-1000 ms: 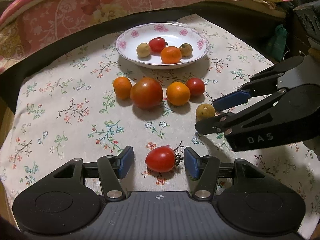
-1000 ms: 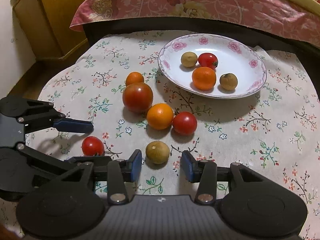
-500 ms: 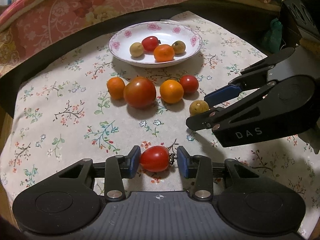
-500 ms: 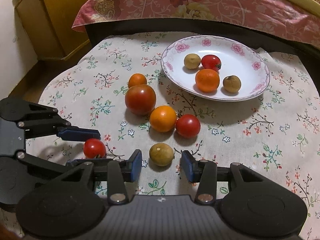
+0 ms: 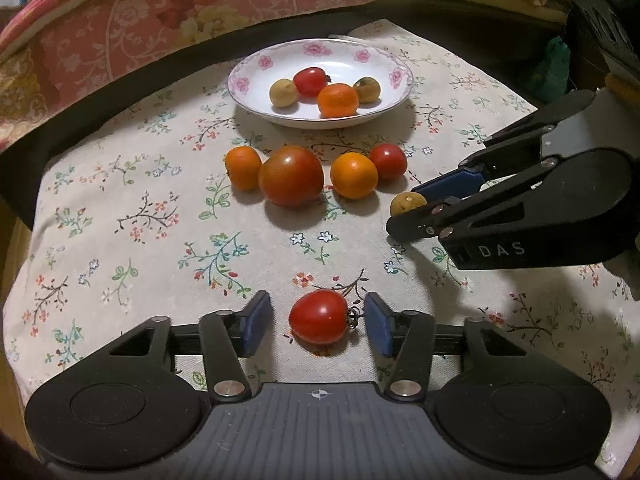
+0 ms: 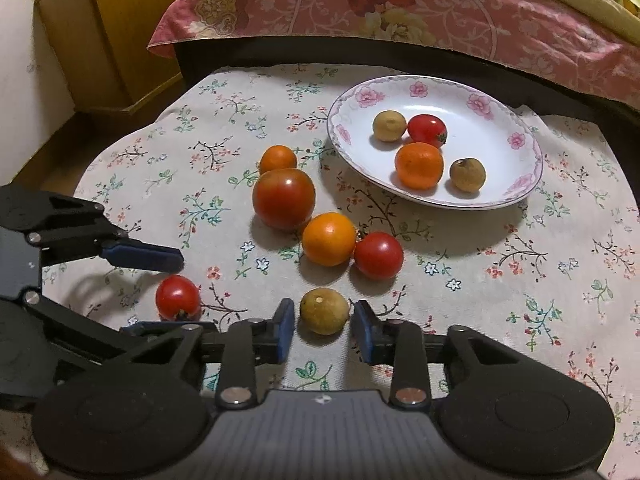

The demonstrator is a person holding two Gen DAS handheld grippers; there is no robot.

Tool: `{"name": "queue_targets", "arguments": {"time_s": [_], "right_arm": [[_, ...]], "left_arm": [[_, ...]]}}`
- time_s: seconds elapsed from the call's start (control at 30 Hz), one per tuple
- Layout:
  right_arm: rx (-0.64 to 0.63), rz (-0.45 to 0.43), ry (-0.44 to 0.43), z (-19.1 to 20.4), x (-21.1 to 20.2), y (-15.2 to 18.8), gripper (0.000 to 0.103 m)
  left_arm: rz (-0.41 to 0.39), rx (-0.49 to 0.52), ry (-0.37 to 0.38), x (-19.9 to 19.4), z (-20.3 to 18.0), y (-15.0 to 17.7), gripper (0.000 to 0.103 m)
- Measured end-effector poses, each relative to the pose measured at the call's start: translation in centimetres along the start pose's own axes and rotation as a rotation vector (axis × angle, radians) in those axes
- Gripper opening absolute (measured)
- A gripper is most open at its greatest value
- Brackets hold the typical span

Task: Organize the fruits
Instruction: 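Close the right tool on the yellow-brown fruit while the left tool holds the cherry tomato, then carry the cherry tomato in the left tool and yellow fruit in the right tool to the plate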

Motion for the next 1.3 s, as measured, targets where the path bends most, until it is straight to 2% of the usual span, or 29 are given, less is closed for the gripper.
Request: {"name": "queue_targets", "arguments": {"time_s": [0.03,0.07,0.17,0.4,0.53,0.8,0.9,0.93,1.3], "right_arm": [[0.001,-0.002,-0.001,-0.1,0.0,0.0,0.026],[-0.001,0.0,-0.003,-0.1,-0.1,0.0,0.026],[-0.024,0.0,0.006,0.2,-0.1,0.0,0.026],[-0.025,0.0,0.006,0.2,-0.1,0.0,0.026],[-0.023,0.0,0.004,0.2,-0.1,0.0,0.026],[-0.016,-0.002,0.001,0.1,-0.1,0.0,0.026],[-0.013,-0.002,-0.002,0.1,-0.1,0.0,0.026],[-0.013,-0.003,-0.002,0.1,-0.1,0.0,0.026],[-0.02,-0.007,0.005,0.1,-0.2,-0.1,0.026]], "left_arm": [[0.0,0.001,0.004,-0.1,-0.2,0.0,0.049],[0.002,0.005,0.004,-0.1,-0.3,0.0,0.048],[0.007,0.022,-0.015,-0.3,-0.4,0.0,0.047],[0.017,0.016,-0.003,-0.6,-0.2,0.4,0.048],[0.018,0.001,-0.002,-0.7,0.1,0.7,0.059],[0.013,-0.009,0.0,-0.8,0.1,0.6,0.059],[0.008,-0.022,0.002,-0.9,0.3,0.9,0.053],[0.006,-0.021,0.002,-1.0,0.3,0.9,0.046],[-0.018,-0.024,0.001,-1.5,0.1,0.0,0.046]]}}
Point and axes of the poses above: each gripper's, at about its wrist camera, not at the fingertips, and x roughly the way its jaws point, z to its left, y to its underside, the point moved 6 cm from there along x, roughly the way its jaws point
